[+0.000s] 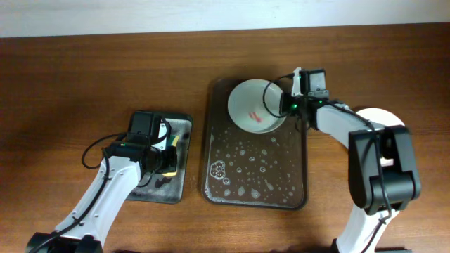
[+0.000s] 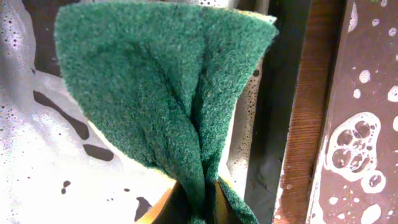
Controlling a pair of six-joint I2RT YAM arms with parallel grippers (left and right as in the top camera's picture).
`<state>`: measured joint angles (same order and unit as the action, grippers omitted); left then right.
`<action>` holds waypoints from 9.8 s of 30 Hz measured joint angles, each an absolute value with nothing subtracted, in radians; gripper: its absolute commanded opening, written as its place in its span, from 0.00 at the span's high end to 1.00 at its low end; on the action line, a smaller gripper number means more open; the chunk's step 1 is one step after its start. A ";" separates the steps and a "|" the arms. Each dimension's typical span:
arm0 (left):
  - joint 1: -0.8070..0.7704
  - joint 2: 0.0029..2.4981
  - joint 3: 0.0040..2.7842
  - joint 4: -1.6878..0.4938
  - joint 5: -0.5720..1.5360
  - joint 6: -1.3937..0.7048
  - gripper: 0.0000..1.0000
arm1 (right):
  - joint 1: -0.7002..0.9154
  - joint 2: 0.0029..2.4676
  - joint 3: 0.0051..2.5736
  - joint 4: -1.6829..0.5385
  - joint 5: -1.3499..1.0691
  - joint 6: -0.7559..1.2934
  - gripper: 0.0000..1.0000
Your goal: Clean dirty plates on tray and stack at the side
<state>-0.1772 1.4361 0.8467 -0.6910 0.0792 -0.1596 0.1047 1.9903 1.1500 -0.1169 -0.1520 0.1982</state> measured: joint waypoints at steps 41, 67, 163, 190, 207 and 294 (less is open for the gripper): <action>-0.177 1.397 0.557 -0.346 0.019 -0.319 1.00 | 0.316 1.167 0.896 -0.839 -0.221 0.198 0.31; -0.516 1.525 1.045 -0.585 0.302 -0.307 1.00 | 0.315 1.691 0.902 -0.567 -0.128 0.447 0.96; -0.077 1.277 0.861 -0.782 0.270 -0.122 1.00 | 1.105 1.103 0.917 -0.802 1.197 0.206 0.96; -0.077 1.280 0.815 -0.716 0.186 -0.120 1.00 | 1.134 1.102 0.917 -0.800 1.286 0.180 0.96; -0.077 1.264 0.900 -0.767 0.363 -0.135 0.27 | 1.080 1.103 0.917 -0.802 1.159 0.208 0.96; -0.077 1.176 0.923 -0.797 0.412 -0.136 0.01 | 0.248 1.681 0.882 -0.650 0.435 0.294 0.94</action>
